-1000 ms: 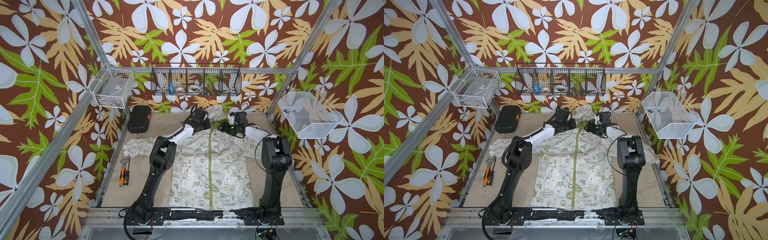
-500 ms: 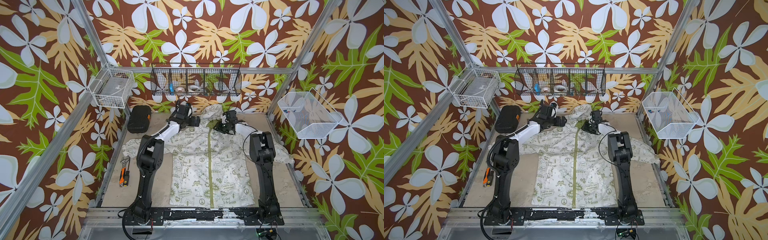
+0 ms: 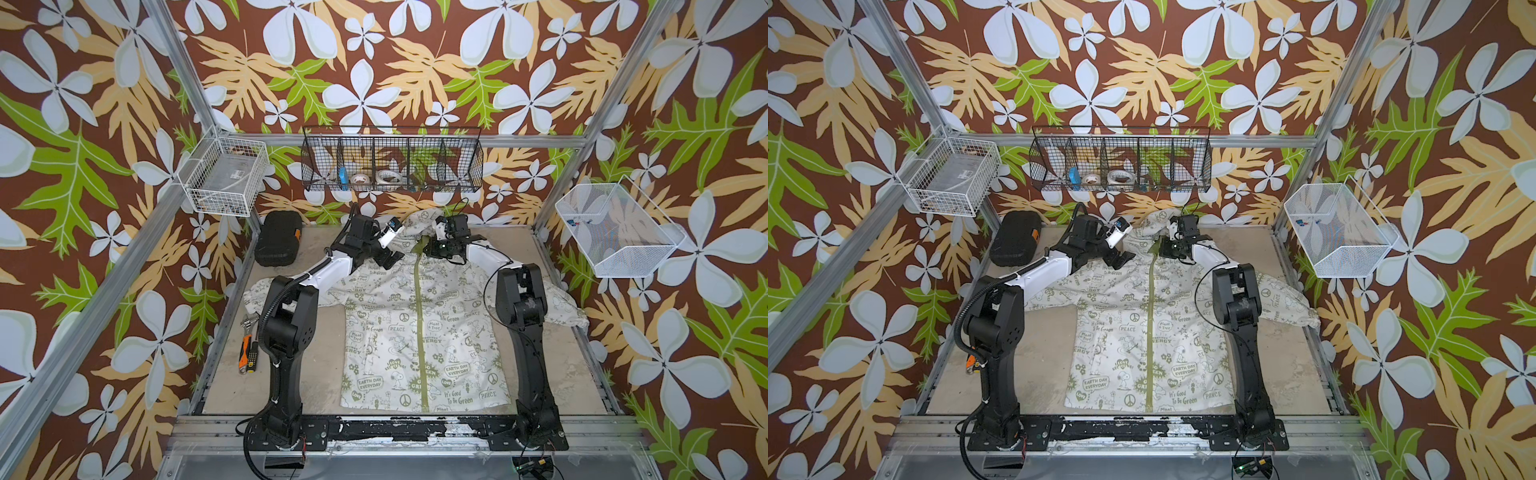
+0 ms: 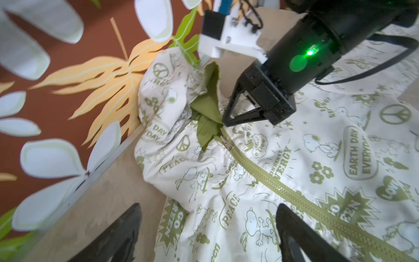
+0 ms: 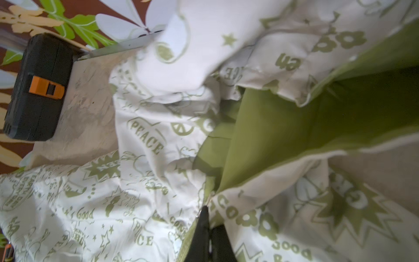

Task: Unzip the jacket
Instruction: Unzip the zipper on the jacket.

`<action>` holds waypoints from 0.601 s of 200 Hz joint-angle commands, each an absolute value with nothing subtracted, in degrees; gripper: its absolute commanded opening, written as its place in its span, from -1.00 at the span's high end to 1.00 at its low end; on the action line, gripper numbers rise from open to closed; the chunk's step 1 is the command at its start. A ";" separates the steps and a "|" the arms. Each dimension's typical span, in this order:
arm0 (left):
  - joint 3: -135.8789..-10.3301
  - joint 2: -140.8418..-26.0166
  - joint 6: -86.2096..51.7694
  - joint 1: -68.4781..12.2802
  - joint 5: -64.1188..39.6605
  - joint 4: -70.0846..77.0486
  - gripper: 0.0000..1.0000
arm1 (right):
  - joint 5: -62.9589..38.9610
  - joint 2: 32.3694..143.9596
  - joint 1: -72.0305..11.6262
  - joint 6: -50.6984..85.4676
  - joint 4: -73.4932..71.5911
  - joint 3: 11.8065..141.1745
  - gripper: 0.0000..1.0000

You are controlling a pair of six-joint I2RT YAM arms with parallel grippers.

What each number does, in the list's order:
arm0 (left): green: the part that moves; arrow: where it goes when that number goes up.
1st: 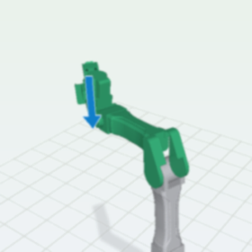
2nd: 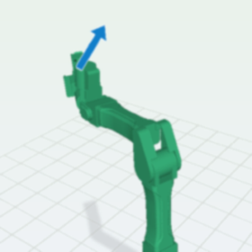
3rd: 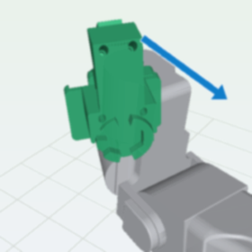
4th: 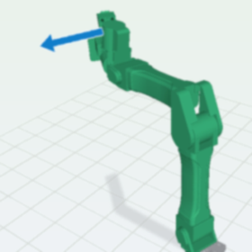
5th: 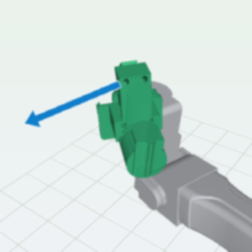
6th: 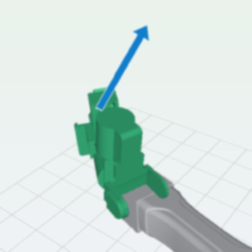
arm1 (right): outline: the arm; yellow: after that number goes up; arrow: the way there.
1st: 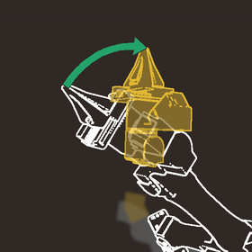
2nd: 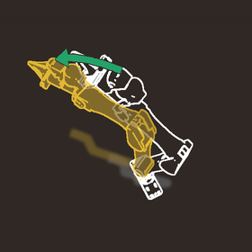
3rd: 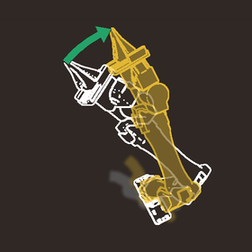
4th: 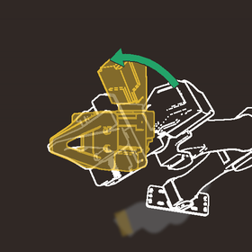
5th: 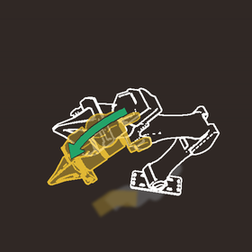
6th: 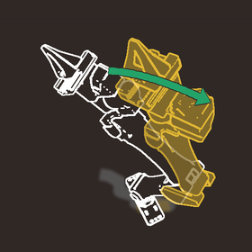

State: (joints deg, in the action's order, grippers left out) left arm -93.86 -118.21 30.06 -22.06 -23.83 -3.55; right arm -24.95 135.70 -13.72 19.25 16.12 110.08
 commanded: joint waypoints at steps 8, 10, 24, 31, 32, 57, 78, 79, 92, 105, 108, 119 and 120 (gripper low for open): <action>-99.32 -120.95 42.47 -21.97 -36.72 -12.90 -0.75 | -22.18 128.55 -14.55 9.23 11.95 102.69 1.00; -99.58 -121.14 42.76 -21.97 -37.22 -13.22 -0.75 | -22.29 127.94 -14.53 8.94 11.47 101.74 1.00; -101.26 -121.93 44.72 -21.97 -39.28 -15.56 -0.73 | -22.08 124.05 -14.57 7.04 8.93 96.55 1.00; -101.70 -122.22 45.89 -21.89 -39.89 -16.47 -0.72 | -23.12 122.34 -14.59 4.73 8.17 94.21 1.00; -101.74 -122.28 46.06 -21.89 -39.98 -16.54 -0.72 | -23.21 122.03 -14.59 4.43 7.95 94.04 1.00; -102.98 -122.52 50.08 -21.69 -40.36 -20.68 -0.67 | -24.29 114.93 -14.43 0.00 1.55 84.34 1.00; -102.44 -121.57 53.35 -20.51 -43.28 -23.46 -0.62 | -27.55 109.59 -13.87 -1.84 -4.92 77.02 1.00; -102.33 -121.52 53.44 -20.41 -43.48 -23.46 -0.62 | -27.75 109.33 -13.83 -1.84 -5.27 76.70 1.00; -101.34 -120.62 54.79 -19.77 -45.57 -23.85 -0.59 | -29.92 106.63 -13.47 -1.91 -9.15 73.23 1.00; -101.29 -120.12 56.29 -19.61 -46.69 -24.50 -0.59 | -32.23 104.55 -13.23 -1.60 -12.44 70.75 1.00; -101.44 -120.07 56.47 -19.65 -46.87 -24.52 -0.59 | -32.75 104.10 -13.18 -1.56 -13.19 70.29 1.00; -102.64 -120.63 57.09 -19.61 -47.78 -25.36 -0.58 | -34.36 103.22 -13.23 -1.29 -15.52 68.88 1.00; -102.82 -120.69 57.20 -19.60 -47.88 -25.56 -0.58 | -34.80 103.16 -13.25 -1.26 -15.76 68.76 1.00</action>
State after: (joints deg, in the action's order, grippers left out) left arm -101.32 -120.81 53.08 -19.55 -43.16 -22.55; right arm -28.91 105.08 -13.19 -0.25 -6.22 71.05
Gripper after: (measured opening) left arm 0.794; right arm 0.050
